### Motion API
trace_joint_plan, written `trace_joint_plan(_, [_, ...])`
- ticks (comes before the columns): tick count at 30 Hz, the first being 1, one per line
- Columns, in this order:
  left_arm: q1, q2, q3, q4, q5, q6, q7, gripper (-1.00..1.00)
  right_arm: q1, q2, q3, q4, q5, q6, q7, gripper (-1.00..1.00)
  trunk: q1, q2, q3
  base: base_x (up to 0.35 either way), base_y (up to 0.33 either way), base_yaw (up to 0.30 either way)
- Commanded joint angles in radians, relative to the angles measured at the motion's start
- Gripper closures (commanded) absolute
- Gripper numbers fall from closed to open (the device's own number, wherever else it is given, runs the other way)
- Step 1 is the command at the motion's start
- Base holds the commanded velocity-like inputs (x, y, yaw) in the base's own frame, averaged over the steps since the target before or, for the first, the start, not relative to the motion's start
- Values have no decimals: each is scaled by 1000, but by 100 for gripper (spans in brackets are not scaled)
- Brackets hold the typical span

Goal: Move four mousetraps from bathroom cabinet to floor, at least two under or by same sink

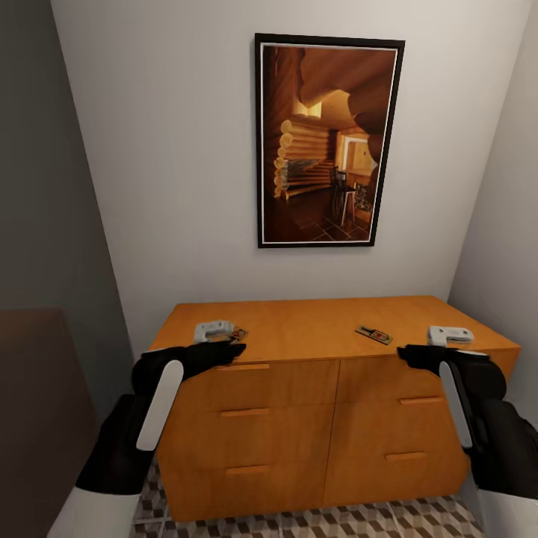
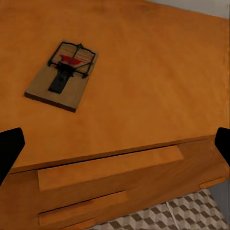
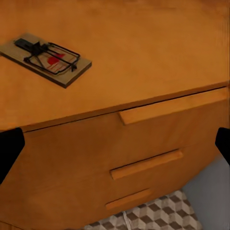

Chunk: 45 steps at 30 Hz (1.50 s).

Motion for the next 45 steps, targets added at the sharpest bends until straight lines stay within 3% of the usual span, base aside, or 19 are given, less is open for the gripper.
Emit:
trace_joint_plan(1, [-14, -6, 0, -1, 10, 7, 10, -100, -14, 0, 1, 0, -1, 4, -4, -100, 0, -1, -1, 0, 0, 0])
trace_joint_plan(9, [-114, -26, 1, 3, 11, 23, 11, -100, -97, 0, 1, 1, 0, 4, -6, -100, 0, -1, -1, 0, 0, 0])
trace_joint_plan(18, [-168, -31, 0, 1, 6, 25, 15, -100, -140, 5, 3, 2, 0, 4, -7, -100, 0, -1, -1, 0, 0, 0])
trace_joint_plan(36, [-183, -28, -4, 2, -10, 25, 28, -100, -157, 7, 12, 11, 1, 4, -16, -100, 0, -1, -1, 0, 0, 0])
trace_joint_plan(45, [-183, -28, -39, 7, -23, 21, 48, -100, -170, 3, 13, 16, 4, 4, -16, -100, 0, -1, -1, 155, 0, 0])
